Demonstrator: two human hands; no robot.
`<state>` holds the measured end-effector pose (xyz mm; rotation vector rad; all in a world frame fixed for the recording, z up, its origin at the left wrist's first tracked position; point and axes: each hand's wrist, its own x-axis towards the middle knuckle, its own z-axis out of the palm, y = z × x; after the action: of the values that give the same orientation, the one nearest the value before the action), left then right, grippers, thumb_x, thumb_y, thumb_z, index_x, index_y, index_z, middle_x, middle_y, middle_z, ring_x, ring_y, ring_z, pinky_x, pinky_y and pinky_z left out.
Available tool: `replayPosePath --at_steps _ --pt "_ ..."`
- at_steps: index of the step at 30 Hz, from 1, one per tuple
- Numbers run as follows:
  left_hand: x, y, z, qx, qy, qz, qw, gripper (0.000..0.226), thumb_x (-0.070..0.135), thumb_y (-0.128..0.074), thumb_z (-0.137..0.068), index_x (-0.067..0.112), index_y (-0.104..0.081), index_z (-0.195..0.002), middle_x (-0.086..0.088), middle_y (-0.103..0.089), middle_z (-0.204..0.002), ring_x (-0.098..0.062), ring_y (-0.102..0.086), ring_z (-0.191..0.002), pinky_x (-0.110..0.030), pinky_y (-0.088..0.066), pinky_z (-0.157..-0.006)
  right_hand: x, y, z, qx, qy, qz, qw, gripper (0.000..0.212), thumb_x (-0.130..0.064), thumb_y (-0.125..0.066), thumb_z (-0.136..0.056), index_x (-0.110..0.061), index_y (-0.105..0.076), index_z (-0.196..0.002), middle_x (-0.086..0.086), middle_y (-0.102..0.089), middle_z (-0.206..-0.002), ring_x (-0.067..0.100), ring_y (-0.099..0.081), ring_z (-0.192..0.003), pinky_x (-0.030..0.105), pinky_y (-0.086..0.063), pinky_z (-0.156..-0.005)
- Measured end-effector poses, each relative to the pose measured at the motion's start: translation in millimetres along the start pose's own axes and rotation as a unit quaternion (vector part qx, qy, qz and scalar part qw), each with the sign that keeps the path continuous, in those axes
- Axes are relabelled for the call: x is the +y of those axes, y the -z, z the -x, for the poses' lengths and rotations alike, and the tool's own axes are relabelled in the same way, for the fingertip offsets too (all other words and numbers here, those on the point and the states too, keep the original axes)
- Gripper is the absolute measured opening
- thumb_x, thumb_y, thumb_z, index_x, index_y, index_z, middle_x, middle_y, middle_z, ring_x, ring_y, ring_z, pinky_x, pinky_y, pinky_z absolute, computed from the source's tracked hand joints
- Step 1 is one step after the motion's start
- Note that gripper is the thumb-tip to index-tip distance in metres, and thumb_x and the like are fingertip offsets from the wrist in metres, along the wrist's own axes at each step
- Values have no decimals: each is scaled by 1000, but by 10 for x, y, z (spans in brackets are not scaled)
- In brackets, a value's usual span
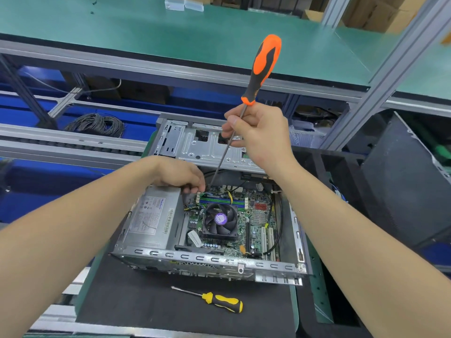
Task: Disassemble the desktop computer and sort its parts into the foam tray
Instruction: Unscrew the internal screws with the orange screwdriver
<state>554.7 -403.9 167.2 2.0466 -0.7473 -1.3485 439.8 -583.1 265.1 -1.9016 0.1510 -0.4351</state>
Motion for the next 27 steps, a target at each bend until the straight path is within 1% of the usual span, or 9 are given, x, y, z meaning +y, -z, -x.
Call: replayPosePath --at_steps 3,7,12,15,17,19,21,23,27 --pt "116 24 249 -4 -48 150 987 23 0 -39 -105 4 -62 -101 -2 -58 -75 -10 -49 -60 -20 -44 -61 -5 27 0 5 0 -19 1000 8 -8 -63 -100 -8 -72 -101 4 -78 -79 19 -78 -76 32 -61 -62" --pt "225 63 547 53 -143 354 923 26 -8 -36 -100 1 -60 -97 -8 -59 -77 -13 -52 -64 -20 -50 -62 -34 17 -2 3 -3 -41 999 9 -6 -63 -100 -4 -72 -102 8 -77 -79 23 -78 -75 43 -65 -66" --pt "177 -31 671 117 -85 425 894 30 -9 -34 -89 3 -61 -94 -7 -55 -75 -13 -49 -59 -19 -48 -55 -59 -44 12 -11 10 -53 998 10 -7 -64 -99 -2 -72 -103 11 -77 -80 25 -78 -75 48 -65 -67" --pt "120 -93 686 142 -83 359 919 16 10 -52 -92 2 -65 -93 -2 -43 -69 -14 -35 -58 -21 -36 -53 -32 -114 35 -30 15 -56 998 9 -8 -66 -98 -3 -73 -101 9 -77 -79 25 -78 -76 48 -65 -67" --pt "65 -108 669 155 -89 289 940 20 20 -65 -90 1 -65 -96 0 -26 -67 -16 -22 -57 -25 -24 -48 7 -174 48 -44 16 -57 997 7 -8 -66 -97 -3 -72 -99 8 -77 -78 24 -78 -75 49 -65 -66" --pt "15 -127 647 175 -113 195 958 19 22 -67 -94 5 -70 -99 4 -26 -61 -16 -20 -53 -27 -17 -48 58 -236 62 -58 16 -56 997 6 -7 -67 -97 -2 -71 -97 10 -76 -78 24 -78 -75 48 -65 -66" --pt "-7 -147 640 210 -150 97 961 16 30 -68 -95 22 -78 -105 8 -34 -55 -11 -28 -49 -19 -26 -47 112 -290 68 -72 14 -56 996 4 -6 -68 -96 -3 -71 -95 13 -75 -79 26 -77 -75 44 -65 -64" --pt "-25 -148 620 243 -174 1 954 14 41 -71 -94 34 -78 -104 13 -35 -52 -7 -34 -49 -16 -38 -56 162 -337 65 -87 4 -65 994 2 -5 -70 -95 -3 -70 -95 16 -75 -79 30 -76 -75 39 -64 -60" --pt "-84 -107 542 291 -179 -84 936 14 51 -73 -88 40 -77 -96 11 -31 -50 -8 -32 -50 -28 -32 -58 280 -439 66 -111 -15 -78 991 3 -4 -72 -94 -1 -70 -94 17 -74 -78 33 -76 -76 42 -64 -60"
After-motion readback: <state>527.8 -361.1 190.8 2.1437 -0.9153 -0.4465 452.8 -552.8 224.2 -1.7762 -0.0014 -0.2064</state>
